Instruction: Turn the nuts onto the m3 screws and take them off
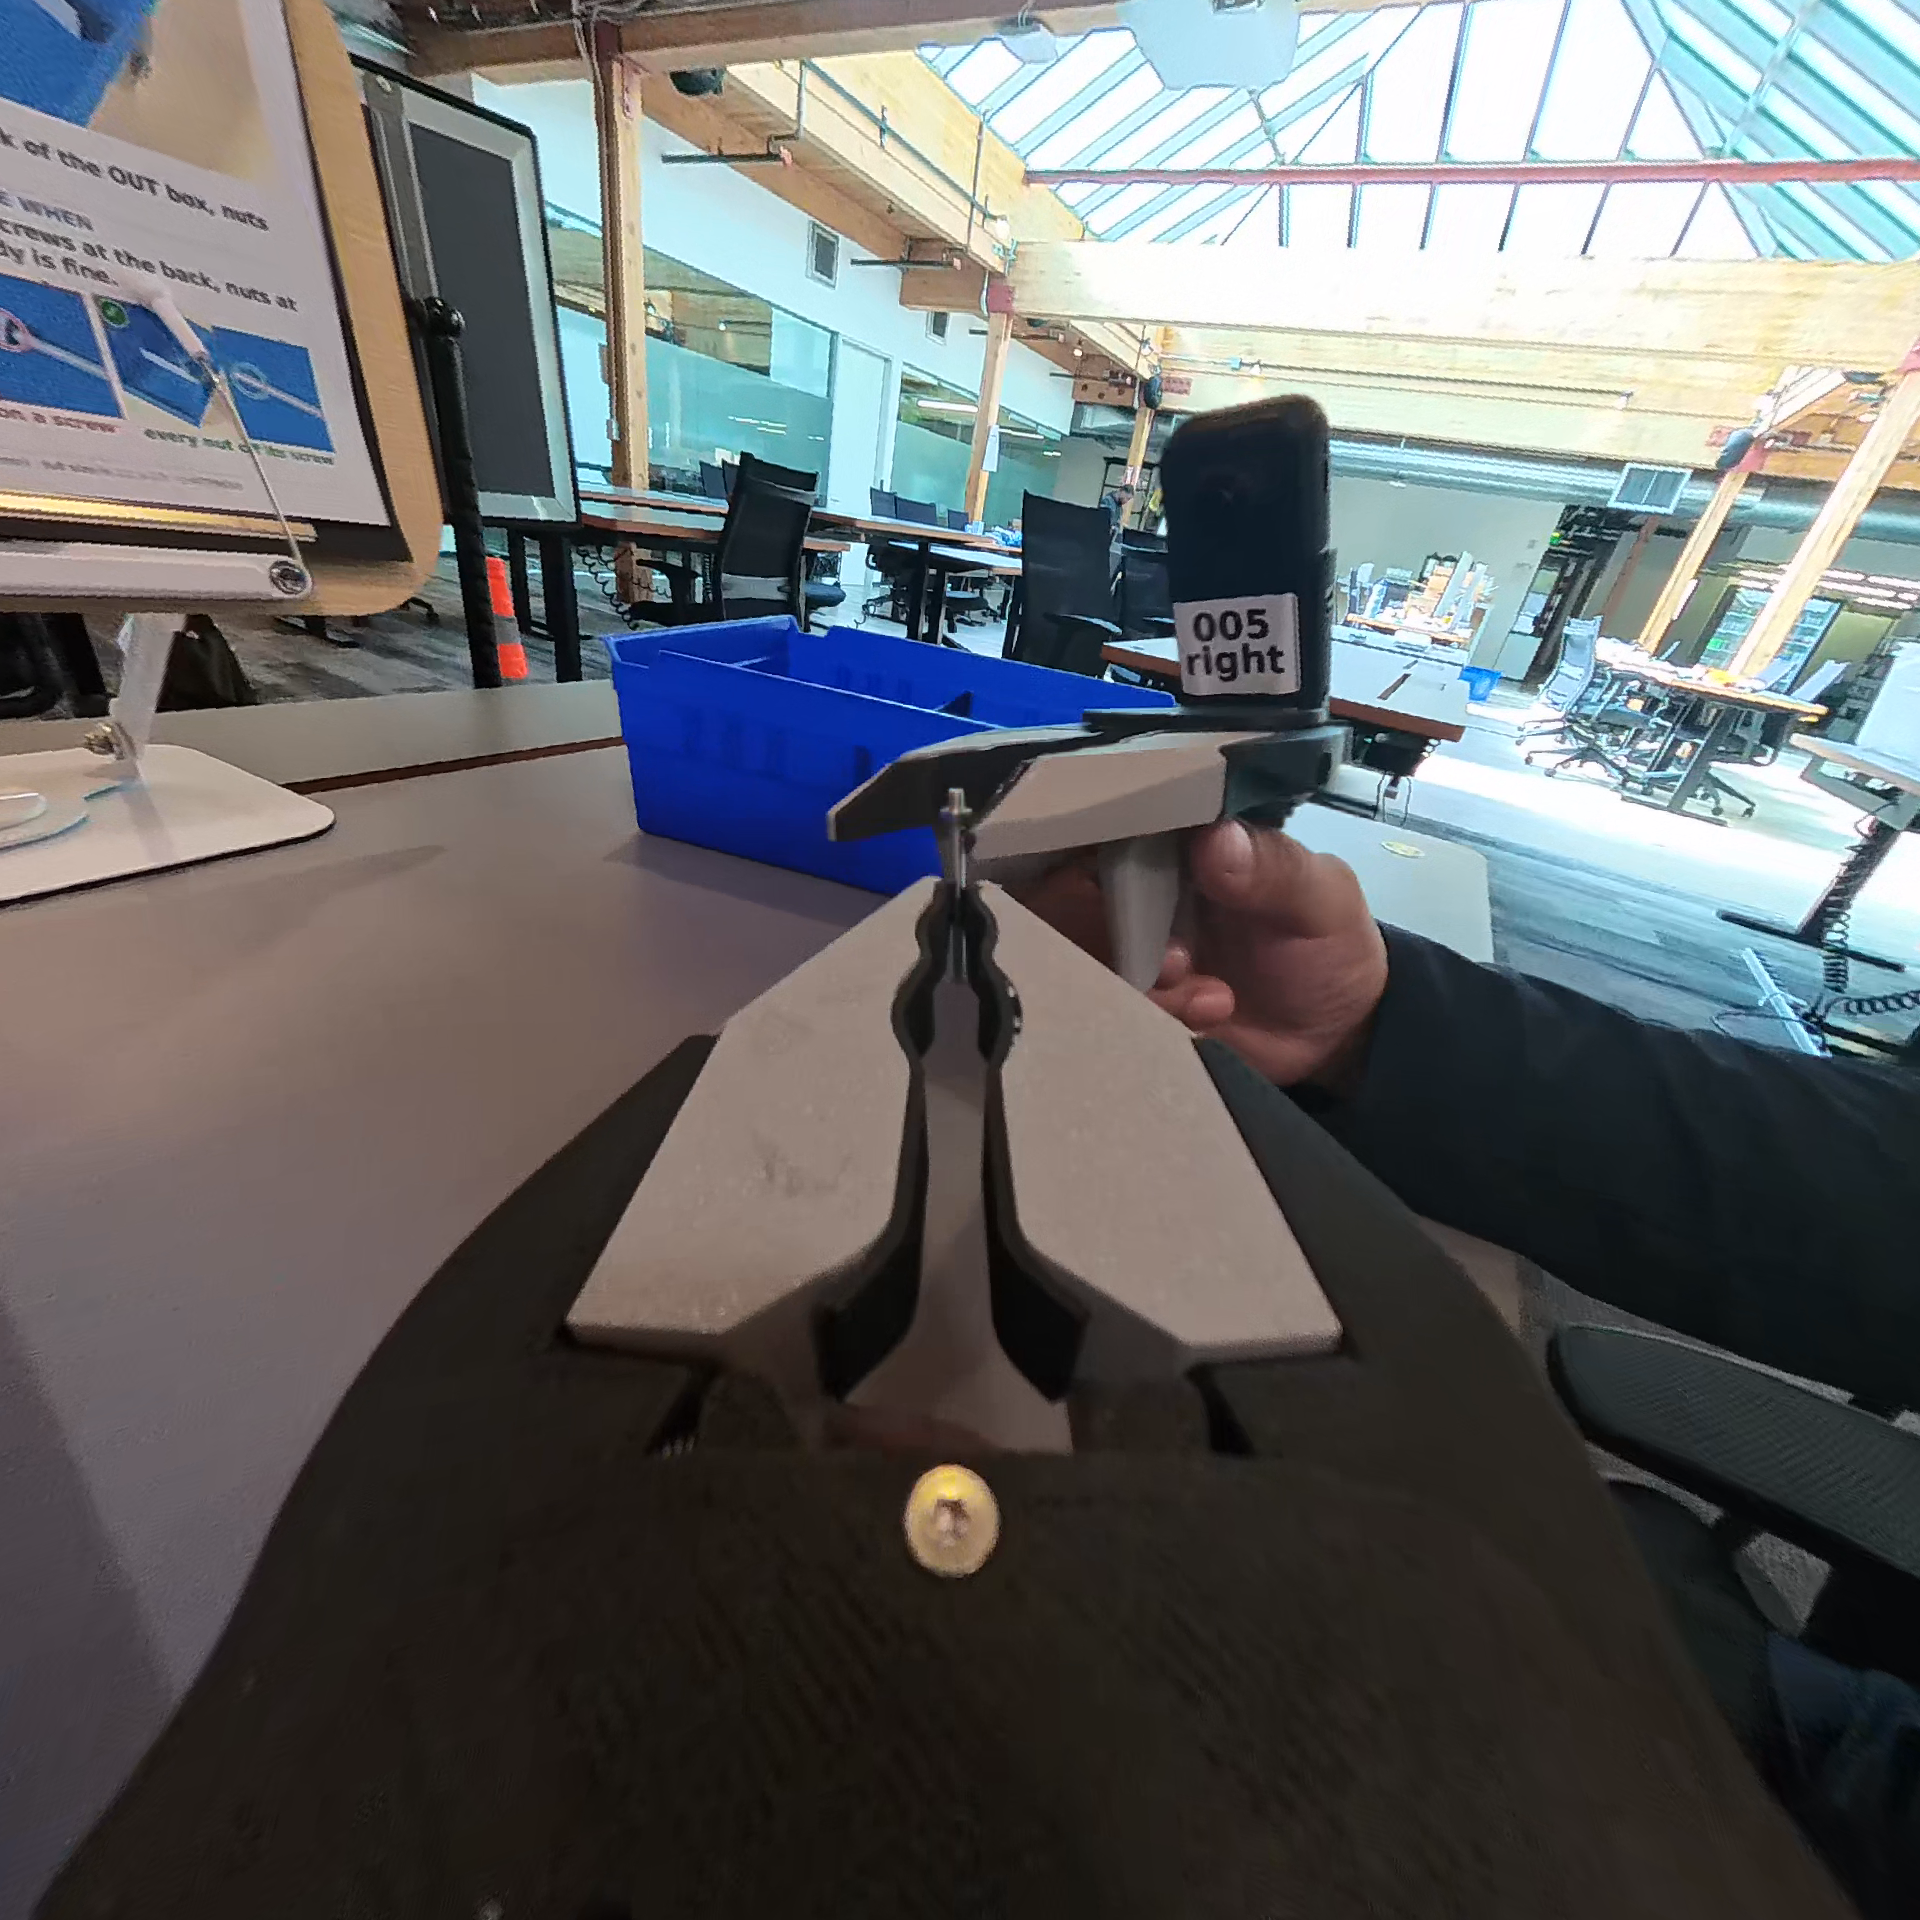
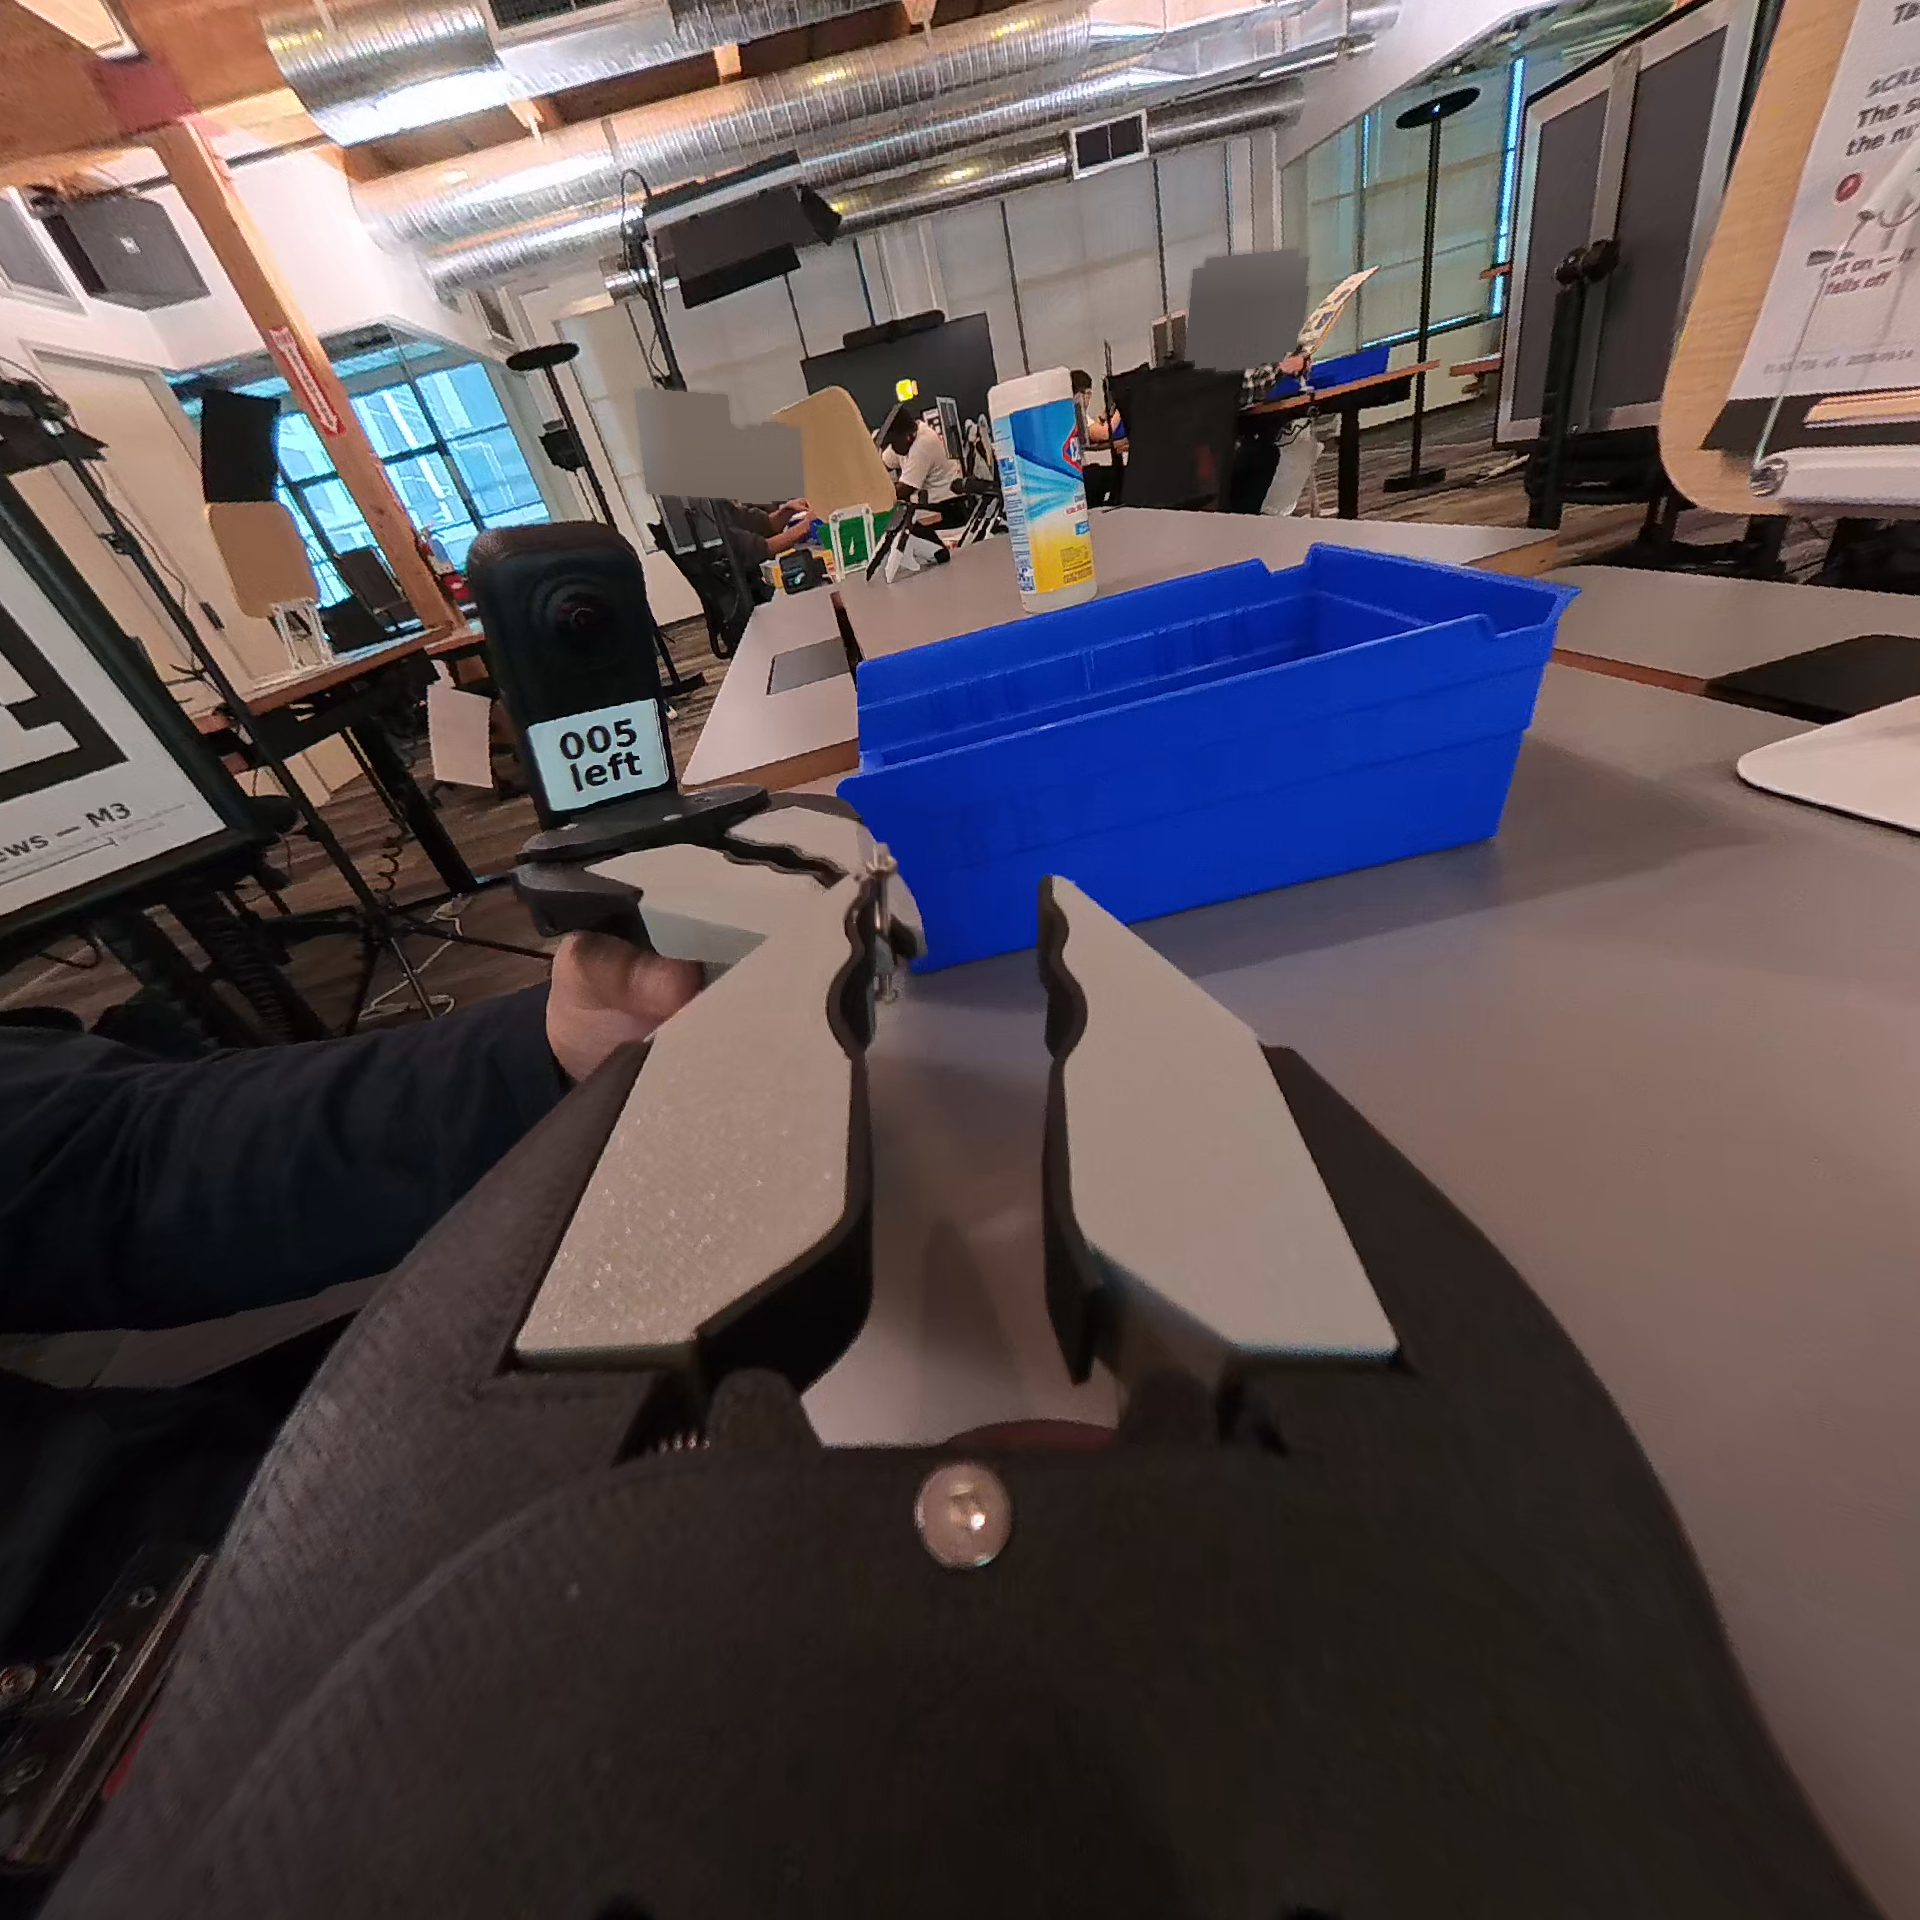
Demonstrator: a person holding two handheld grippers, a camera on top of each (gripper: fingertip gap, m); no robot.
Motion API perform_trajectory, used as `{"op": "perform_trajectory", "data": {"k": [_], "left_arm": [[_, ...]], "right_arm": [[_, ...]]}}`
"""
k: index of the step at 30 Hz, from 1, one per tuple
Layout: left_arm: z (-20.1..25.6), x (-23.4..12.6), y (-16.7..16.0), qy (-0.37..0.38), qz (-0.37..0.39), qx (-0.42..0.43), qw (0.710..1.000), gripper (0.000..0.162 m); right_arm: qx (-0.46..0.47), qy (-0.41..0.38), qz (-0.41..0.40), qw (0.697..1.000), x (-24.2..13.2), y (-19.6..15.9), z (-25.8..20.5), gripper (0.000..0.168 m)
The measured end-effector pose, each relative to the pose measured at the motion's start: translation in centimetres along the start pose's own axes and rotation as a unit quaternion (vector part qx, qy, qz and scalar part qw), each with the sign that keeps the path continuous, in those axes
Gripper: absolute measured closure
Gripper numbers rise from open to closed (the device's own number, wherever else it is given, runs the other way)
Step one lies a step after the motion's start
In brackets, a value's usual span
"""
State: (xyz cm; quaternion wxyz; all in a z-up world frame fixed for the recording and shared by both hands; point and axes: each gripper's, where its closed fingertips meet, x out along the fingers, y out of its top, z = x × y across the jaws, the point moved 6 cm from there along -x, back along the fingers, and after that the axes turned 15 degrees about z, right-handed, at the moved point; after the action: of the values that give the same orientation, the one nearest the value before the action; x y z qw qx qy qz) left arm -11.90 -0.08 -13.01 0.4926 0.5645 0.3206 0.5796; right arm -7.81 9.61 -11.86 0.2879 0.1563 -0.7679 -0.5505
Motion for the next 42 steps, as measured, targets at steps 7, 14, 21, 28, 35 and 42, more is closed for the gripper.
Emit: {"op": "perform_trajectory", "data": {"k": [7, 14, 21, 28, 35, 42], "left_arm": [[-0.3, -0.1, -0.1, 0.005, -0.001, -0.018, 1.0, 0.162], [0.1, 0.2, -0.4, -0.007, -0.013, -0.012, 1.0, 0.162], [0.0, 0.2, -0.6, 0.001, -0.014, -0.011, 1.0, 0.162], [-0.3, 0.1, -0.5, 0.003, -0.005, -0.034, 0.999, 0.159], [-0.1, 0.3, -0.7, -0.009, -0.013, -0.051, 0.999, 0.159], [0.1, 0.3, -0.7, -0.017, -0.015, -0.048, 0.999, 0.162]], "right_arm": [[0.03, 0.014, 0.04, 0.999, -0.6, 1.0, 0.0, 0.143], [0.004, 0.028, -0.007, 1.0, 0.6, -0.6, -0.9, 0.149], [0.006, 0.028, -0.014, 0.999, 0.6, -0.6, -0.9, 0.167], [0.012, 0.025, -0.005, 1.0, 0.5, -0.4, -0.8, 0.167], [0.011, 0.032, -0.007, 0.999, 0.6, -0.5, -1.0, 0.167], [0.007, 0.033, -0.005, 0.999, 0.5, -0.3, -1.1, 0.167]]}}
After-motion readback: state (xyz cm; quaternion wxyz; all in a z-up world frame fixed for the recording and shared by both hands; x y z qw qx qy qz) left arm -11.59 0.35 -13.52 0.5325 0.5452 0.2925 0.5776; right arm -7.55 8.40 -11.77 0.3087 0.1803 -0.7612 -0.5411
